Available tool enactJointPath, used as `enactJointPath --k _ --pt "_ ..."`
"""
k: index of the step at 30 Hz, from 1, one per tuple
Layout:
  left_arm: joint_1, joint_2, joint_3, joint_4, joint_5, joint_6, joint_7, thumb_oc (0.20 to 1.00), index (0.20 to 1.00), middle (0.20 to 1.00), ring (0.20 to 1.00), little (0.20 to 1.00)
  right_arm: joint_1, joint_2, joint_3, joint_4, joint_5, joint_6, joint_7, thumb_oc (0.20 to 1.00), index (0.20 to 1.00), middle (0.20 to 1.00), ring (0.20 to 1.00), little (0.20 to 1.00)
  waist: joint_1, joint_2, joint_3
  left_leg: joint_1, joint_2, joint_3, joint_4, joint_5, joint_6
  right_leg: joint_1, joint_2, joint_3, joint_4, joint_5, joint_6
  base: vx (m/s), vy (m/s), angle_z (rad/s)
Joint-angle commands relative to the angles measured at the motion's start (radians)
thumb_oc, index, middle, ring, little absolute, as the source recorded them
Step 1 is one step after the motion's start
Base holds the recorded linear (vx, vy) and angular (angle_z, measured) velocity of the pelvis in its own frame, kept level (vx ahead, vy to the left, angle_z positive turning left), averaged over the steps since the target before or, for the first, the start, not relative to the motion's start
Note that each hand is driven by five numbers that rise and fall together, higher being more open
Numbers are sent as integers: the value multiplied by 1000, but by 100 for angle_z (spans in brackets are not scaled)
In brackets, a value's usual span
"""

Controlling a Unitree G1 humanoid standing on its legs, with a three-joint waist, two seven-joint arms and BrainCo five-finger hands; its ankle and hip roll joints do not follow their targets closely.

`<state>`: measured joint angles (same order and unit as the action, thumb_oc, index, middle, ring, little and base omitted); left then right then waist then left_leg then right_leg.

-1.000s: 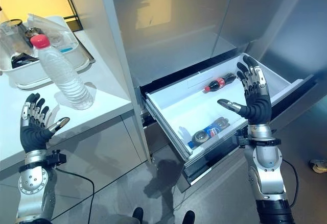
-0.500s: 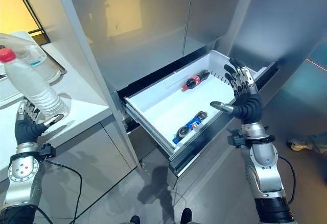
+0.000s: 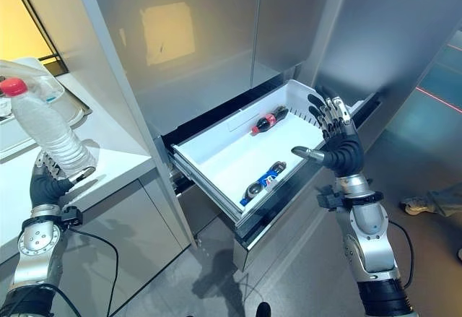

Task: Take the drinks into the refrigerator

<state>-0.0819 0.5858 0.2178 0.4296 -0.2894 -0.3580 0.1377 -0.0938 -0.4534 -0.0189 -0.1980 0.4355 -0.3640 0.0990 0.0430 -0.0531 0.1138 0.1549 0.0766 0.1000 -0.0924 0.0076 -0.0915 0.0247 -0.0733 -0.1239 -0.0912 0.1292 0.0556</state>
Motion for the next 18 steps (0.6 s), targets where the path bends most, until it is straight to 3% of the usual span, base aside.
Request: enactJointPath --k 1,18 --pt "-68 18 -54 93 -1 6 -8 1000 1000 1000 1000 1000 -43 -43 -19 -119 40 -32 3 1000 1000 1000 1000 1000 -13 -1 29 11 -27 -38 5 -78 58 45 -2 -13 128 -135 38 19 7 -16" --pt "-223 74 -111 136 3 22 23 1000 1000 1000 1000 1000 -30 -55 7 -126 54 -19 20 1000 1000 1000 1000 1000 -37 -18 20 26 -23 -16 5 -87 53 49 10 7 122 -128 42 3 1 -1"
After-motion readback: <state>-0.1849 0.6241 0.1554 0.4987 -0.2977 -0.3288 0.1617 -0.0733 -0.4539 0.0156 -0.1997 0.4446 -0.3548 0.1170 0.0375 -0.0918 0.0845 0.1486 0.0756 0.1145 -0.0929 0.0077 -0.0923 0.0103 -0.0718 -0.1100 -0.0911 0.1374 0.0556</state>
